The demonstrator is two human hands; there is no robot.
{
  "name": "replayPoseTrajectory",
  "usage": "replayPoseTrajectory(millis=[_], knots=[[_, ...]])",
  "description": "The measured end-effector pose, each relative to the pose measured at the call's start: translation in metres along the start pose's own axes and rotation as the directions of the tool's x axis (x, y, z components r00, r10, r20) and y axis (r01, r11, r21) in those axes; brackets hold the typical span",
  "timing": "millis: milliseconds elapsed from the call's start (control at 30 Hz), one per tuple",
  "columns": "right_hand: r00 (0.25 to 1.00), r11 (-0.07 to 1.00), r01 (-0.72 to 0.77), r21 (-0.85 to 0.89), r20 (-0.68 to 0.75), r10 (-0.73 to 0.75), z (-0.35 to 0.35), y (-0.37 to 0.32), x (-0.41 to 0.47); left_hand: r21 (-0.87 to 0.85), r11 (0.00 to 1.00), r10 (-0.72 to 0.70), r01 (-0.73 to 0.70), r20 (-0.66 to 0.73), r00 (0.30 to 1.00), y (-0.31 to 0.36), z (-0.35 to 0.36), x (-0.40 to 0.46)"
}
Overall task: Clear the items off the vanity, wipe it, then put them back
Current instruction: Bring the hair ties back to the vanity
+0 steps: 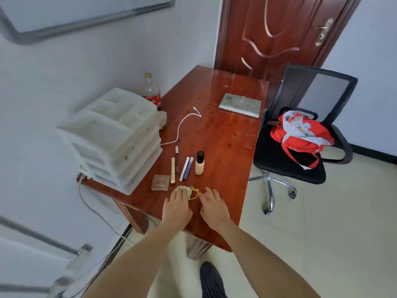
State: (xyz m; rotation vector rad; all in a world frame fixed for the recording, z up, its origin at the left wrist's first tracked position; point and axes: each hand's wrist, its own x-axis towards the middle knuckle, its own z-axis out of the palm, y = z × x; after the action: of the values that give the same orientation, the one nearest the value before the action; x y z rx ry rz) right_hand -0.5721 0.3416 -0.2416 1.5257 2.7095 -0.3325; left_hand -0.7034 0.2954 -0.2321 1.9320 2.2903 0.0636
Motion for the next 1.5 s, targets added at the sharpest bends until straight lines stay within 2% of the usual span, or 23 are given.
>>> replayPoseTrajectory(millis=[167,267,467,533,700,833,900,1000,1067,1200,1267,1333,1500], knots=[[0.985,0.986,0.167,-0.029,0.053,-0.165,0.010,0.030,0.033,0.006,0.999,-0.038,0.037,0.079,0.996,0.005,0.024,0.034],[0.959,0.958,0.283,-0.048,0.004,-0.284,0.016,0.051,0.049,0.072,0.997,-0.048,0.041,0.096,0.994,0.010,0.031,0.053],[0.943,0.946,0.325,0.005,-0.080,-0.324,0.020,0.067,0.066,0.080,0.995,-0.060,0.056,0.052,0.997,0.015,0.028,0.064],[0.922,0.930,0.367,-0.030,-0.120,-0.368,0.020,0.066,0.071,0.105,0.990,-0.094,0.092,0.012,0.995,0.010,0.033,0.063],[0.873,0.895,0.444,-0.042,-0.202,-0.443,0.016,0.053,0.080,0.021,0.977,-0.213,0.214,-0.042,0.976,-0.002,0.046,0.047],[0.827,0.844,0.536,-0.018,-0.192,-0.529,0.014,0.043,0.081,-0.144,0.939,-0.322,0.311,-0.058,0.945,-0.007,0.035,0.026],[0.787,0.807,0.591,-0.019,-0.210,-0.581,0.012,0.034,0.083,-0.151,0.908,-0.407,0.391,-0.104,0.907,-0.017,0.028,0.015],[0.695,0.715,0.699,0.003,-0.239,-0.678,0.008,0.007,0.085,-0.190,0.879,-0.472,0.436,-0.222,0.853,-0.035,0.016,-0.014],[0.619,0.637,0.771,0.010,-0.246,-0.746,0.004,-0.025,0.083,-0.108,0.857,-0.511,0.503,-0.300,0.806,-0.056,0.011,-0.041],[0.435,0.462,0.885,-0.058,-0.250,-0.865,-0.011,-0.112,0.064,-0.021,0.716,-0.688,0.698,-0.193,0.700,-0.088,-0.025,-0.114],[0.371,0.399,0.912,-0.098,-0.222,-0.902,-0.014,-0.163,0.041,-0.004,0.591,-0.797,0.806,-0.157,0.584,-0.097,-0.049,-0.166],[0.298,0.329,0.935,-0.129,-0.213,-0.930,-0.013,-0.211,0.010,0.006,0.440,-0.888,0.898,-0.146,0.436,-0.105,-0.065,-0.220],[0.085,0.105,0.993,-0.061,-0.272,-0.958,-0.006,-0.328,-0.097,-0.004,0.215,-0.966,0.976,-0.150,0.212,-0.115,-0.081,-0.374]])
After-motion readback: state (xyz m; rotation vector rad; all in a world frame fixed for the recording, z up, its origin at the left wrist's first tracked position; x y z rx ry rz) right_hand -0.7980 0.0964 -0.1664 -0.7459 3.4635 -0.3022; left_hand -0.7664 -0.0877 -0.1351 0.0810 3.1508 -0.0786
